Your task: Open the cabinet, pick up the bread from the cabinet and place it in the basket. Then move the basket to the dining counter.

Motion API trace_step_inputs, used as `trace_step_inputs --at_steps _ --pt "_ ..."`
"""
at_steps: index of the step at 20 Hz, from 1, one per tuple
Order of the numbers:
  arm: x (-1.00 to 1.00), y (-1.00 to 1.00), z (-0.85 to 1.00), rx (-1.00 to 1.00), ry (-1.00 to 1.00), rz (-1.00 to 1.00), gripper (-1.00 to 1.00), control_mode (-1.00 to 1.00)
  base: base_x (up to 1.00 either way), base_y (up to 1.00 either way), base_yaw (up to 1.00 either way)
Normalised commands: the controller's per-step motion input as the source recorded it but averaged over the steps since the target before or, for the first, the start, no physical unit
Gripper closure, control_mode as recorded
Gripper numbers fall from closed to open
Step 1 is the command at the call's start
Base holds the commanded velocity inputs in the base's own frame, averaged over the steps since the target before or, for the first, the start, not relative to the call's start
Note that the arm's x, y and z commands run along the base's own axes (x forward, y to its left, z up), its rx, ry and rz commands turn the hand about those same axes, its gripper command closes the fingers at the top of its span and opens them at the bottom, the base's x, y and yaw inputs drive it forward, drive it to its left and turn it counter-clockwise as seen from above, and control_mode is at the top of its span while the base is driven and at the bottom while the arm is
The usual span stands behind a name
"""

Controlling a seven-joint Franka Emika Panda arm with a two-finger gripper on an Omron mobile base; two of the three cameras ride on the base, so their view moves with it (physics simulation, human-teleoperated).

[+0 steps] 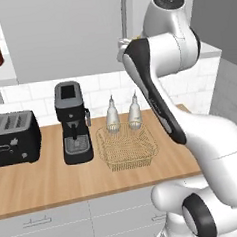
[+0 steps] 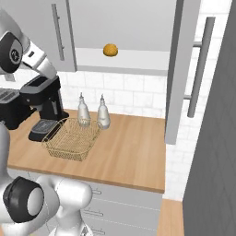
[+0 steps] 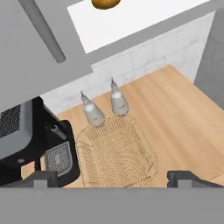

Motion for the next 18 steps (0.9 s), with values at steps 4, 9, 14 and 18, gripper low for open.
trace_step_inputs --at_steps 4,9,14,18 --pt "0.84 0.19 0.16 -0.16 -0.22 0.17 -1.00 -1.00 0.00 0.00 0.00" --pt "0.77 0.00 0.26 -0.15 -0.21 0.12 -1.00 -1.00 0.00 0.00 0.00" --pt "0.82 0.03 0.21 -0.09 -0.16 0.10 -1.00 -1.00 0.00 0.00 0.00" --pt "0.70 0.09 0.14 -0.08 -0.05 0.10 -1.00 -1.00 0.00 0.00 0.00"
